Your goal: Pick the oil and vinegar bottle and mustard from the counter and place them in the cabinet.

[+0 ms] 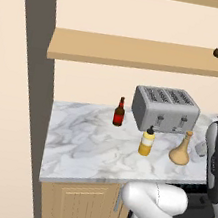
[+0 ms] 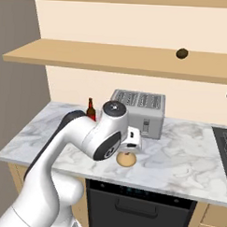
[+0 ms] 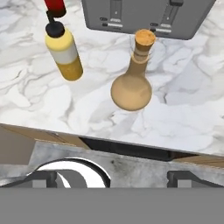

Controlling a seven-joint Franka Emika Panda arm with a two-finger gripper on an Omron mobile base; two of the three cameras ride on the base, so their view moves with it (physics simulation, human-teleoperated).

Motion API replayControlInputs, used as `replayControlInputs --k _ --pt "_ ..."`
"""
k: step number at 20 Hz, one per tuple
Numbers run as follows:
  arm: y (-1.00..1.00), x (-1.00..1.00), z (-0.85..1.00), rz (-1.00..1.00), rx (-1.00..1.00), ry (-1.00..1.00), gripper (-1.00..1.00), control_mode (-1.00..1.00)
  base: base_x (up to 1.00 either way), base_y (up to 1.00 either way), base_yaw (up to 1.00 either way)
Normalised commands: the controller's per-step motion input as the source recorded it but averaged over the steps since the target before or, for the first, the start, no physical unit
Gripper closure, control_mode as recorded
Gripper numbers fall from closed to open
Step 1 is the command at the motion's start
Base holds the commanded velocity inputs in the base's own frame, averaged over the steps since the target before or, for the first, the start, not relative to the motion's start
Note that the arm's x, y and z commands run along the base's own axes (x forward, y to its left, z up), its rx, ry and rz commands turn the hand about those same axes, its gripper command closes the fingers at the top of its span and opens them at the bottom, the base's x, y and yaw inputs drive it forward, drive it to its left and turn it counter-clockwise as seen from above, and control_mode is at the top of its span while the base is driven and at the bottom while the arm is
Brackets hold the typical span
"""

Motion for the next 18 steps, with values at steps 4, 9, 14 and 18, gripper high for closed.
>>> replayControlInputs --k 4,9,14,18 --pt "0.00 0.00 -0.16 0.05 0.00 0.00 -1.00 -1.00 0.00 0.00 0.00" --pt "0.00 0.08 -0.17 0.05 0.00 0.00 -1.00 -1.00 0.00 0.00 0.00" --pt "0.00 0.17 -0.15 0.04 0.00 0.00 -1.00 -1.00 0.00 0.00 0.00" --pt "0.00 0.24 -0.13 0.03 0.00 0.00 -1.00 -1.00 0.00 0.00 0.00"
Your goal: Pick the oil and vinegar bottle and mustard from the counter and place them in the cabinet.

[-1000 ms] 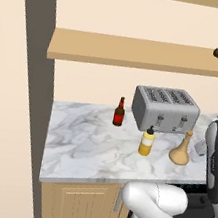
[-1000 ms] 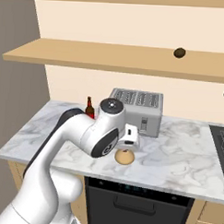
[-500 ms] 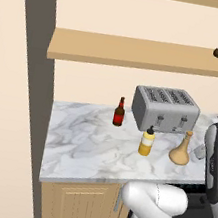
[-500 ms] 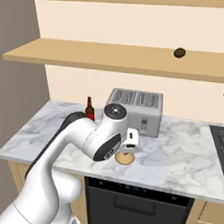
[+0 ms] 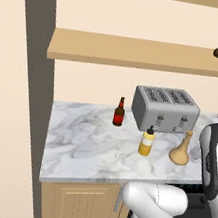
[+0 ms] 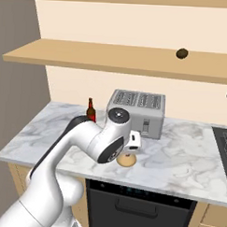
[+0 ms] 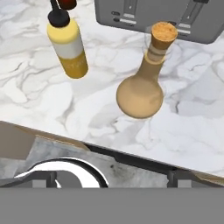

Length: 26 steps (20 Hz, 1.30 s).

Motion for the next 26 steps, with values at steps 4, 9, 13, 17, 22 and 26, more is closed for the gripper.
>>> replayControlInputs --k 4,9,13,17,22,26 --pt "0.00 0.28 -0.09 0.02 0.00 0.00 -1.00 -1.00 0.00 0.00 0.00" --pt "0.00 0.26 -0.05 0.04 0.01 0.00 -1.00 -1.00 0.00 0.00 0.00" --pt "0.00 0.30 -0.07 0.04 0.03 0.00 -1.00 -1.00 0.00 0.00 0.00" --pt "0.00 0.28 -0.10 0.05 0.05 0.00 -1.00 -1.00 0.00 0.00 0.00" --pt "0.00 0.24 -0.12 0.05 0.04 0.00 -1.00 -1.00 0.00 0.00 0.00" --pt "0.00 0.22 -0.16 0.04 0.00 0.00 -1.00 -1.00 0.00 0.00 0.00"
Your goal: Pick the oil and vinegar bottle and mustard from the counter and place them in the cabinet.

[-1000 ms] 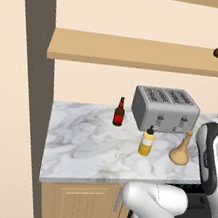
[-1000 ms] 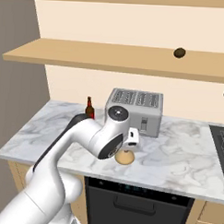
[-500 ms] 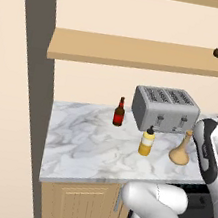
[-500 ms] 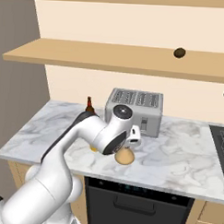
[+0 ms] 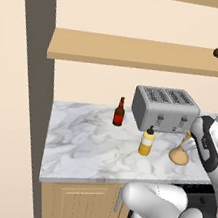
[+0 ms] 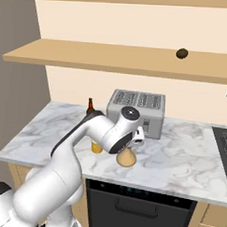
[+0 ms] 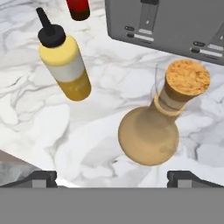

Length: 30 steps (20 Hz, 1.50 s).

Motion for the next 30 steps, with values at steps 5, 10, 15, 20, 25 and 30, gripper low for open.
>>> replayControlInputs --k 5,10,15,20,25,30 --pt "-0.04 0.26 -0.13 0.02 0.00 0.00 -1.00 -1.00 0.00 0.00 0.00" --pt "-0.06 0.27 -0.13 0.01 0.00 0.00 -1.00 -1.00 0.00 0.00 0.00" --pt "-0.15 0.17 -0.14 0.03 0.00 0.00 -1.00 -1.00 0.00 0.00 0.00" --pt "-0.19 0.12 -0.15 0.04 0.00 0.00 -1.00 -1.00 0.00 0.00 0.00" --pt "-0.02 0.15 -0.25 0.04 0.00 0.00 -1.00 -1.00 0.00 0.00 0.00" --pt "0.00 0.14 -0.25 0.03 0.00 0.00 -1.00 -1.00 0.00 0.00 0.00"
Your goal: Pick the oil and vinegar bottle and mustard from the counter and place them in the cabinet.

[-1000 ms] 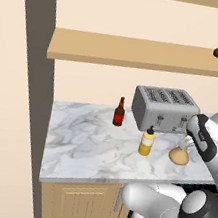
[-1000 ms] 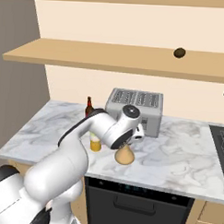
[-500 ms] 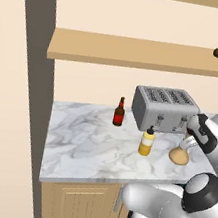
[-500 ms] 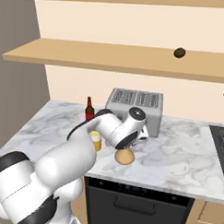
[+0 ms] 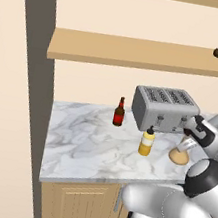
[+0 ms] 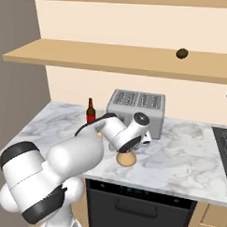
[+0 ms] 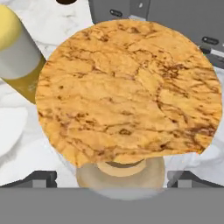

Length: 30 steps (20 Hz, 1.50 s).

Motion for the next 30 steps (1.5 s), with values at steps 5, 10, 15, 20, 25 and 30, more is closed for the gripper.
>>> replayControlInputs --k 5,10,15,20,25,30 --pt "0.00 0.15 -0.21 0.02 0.00 0.00 -1.00 -1.00 0.00 0.00 0.00" --pt "0.00 0.13 -0.15 0.04 0.01 0.01 -1.00 -1.00 0.00 0.00 0.00" --pt "0.19 0.01 -0.12 0.03 0.02 0.08 -1.00 -1.00 0.00 0.00 0.00" --pt "0.74 0.00 -0.38 0.09 0.12 0.09 1.00 -1.00 0.00 0.00 0.00" --pt "0.03 0.00 -0.08 0.00 0.10 0.01 1.00 -1.00 0.00 0.00 0.00" --pt "0.00 -0.06 -0.01 0.00 0.01 0.00 1.00 -1.00 0.00 0.00 0.00"
